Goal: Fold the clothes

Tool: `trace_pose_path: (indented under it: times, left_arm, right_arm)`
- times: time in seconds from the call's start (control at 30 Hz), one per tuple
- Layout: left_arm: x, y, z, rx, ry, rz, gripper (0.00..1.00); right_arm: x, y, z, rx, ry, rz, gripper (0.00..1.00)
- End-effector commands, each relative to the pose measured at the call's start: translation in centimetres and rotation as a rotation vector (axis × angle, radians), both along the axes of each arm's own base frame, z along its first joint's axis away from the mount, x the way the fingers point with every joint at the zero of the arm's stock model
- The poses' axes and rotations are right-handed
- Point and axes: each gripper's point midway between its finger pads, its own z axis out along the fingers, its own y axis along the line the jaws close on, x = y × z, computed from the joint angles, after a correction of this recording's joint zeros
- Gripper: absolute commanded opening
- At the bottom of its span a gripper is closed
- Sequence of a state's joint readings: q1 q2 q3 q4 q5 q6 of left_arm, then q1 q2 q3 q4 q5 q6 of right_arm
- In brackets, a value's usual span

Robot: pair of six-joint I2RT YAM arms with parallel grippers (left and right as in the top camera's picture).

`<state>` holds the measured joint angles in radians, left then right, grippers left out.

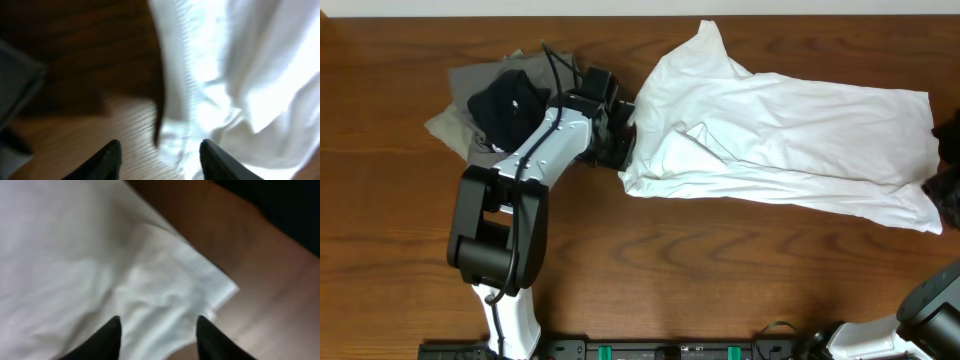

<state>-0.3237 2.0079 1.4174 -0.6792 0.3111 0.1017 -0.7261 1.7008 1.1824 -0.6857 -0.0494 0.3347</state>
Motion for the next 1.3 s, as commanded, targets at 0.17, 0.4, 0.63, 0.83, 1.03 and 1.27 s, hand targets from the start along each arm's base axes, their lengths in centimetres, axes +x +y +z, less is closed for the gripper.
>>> trace_pose_path:
  times: [0.17,0.4,0.63,0.83,1.03,1.27]
  left_arm:
    - [0.4,-3.3,2.5,-0.087,-0.025,-0.015,0.56]
    - [4.0,-4.1,9.4,-0.085,-0.157,-0.024,0.62]
    - [10.3,-6.3,14.4,-0.181,-0.445,-0.033,0.71]
    - [12.8,-7.4,12.3,-0.219,-0.473,0.013,0.71]
    - [7.3,-6.8,8.6,-0.169,-0.195,0.005,0.70]
    - [-0.6,-6.5,4.9,-0.038,0.057,-0.142,0.61]
  right_arm:
    - [5.3,4.6,1.2,0.083,-0.182,0.264,0.42]
    - [7.9,6.5,2.0,0.078,-0.243,0.302,0.47]
    - [10.6,7.3,3.5,0.036,-0.340,0.357,0.64]
    - [10.4,8.7,3.2,0.086,-0.327,0.382,0.65]
    - [5.0,7.9,0.1,0.098,-0.056,0.238,0.43]
    - [1.3,6.9,-1.3,0.117,0.077,0.092,0.63]
